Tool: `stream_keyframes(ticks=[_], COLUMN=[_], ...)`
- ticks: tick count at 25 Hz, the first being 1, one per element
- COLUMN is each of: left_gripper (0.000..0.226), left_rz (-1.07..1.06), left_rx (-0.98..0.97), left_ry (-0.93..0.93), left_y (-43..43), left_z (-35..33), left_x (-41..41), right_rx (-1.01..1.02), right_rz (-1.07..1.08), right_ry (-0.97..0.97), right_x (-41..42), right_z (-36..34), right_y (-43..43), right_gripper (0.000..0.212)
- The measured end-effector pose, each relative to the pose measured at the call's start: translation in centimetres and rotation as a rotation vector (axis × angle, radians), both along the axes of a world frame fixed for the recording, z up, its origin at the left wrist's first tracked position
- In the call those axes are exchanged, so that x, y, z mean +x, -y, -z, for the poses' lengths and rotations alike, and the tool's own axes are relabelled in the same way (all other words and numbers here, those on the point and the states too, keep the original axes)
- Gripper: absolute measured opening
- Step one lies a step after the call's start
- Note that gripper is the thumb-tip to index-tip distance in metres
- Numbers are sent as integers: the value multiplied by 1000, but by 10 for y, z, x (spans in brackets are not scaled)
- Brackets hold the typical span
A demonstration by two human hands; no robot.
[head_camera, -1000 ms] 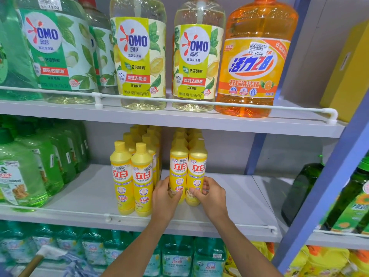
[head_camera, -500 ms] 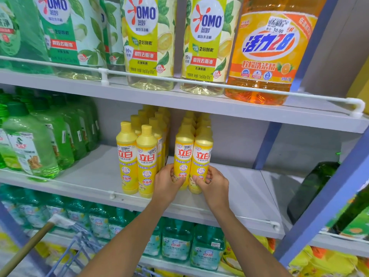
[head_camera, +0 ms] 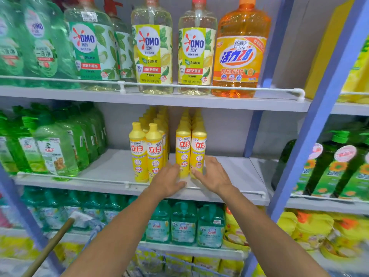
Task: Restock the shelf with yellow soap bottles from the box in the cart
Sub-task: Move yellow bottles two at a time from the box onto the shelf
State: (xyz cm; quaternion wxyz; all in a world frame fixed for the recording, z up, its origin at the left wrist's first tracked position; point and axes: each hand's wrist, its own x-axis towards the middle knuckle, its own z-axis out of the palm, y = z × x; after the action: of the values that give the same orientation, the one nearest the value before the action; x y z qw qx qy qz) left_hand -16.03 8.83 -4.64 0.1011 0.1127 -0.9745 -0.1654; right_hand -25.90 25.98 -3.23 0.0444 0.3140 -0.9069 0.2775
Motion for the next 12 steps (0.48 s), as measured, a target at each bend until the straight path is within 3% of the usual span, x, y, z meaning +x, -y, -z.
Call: stream_keyframes(ticks=[5,8,12], left_gripper=[72,76,78], left_rz=[72,64,47], left_rx=[-393,-371,-268], left_ry=[134,172,276], left_y=[-14,-17,-21], left_z=[-10,5,53], left_x=[91,154,221], right_rx=[429,542,599], right_rz=[-58,-62,-71], right_ry=[-163,-202,-83], right_x=[87,148,212], right_z=[-5,9,59], right_y=[-22,-30,-38], right_gripper=[87,93,93])
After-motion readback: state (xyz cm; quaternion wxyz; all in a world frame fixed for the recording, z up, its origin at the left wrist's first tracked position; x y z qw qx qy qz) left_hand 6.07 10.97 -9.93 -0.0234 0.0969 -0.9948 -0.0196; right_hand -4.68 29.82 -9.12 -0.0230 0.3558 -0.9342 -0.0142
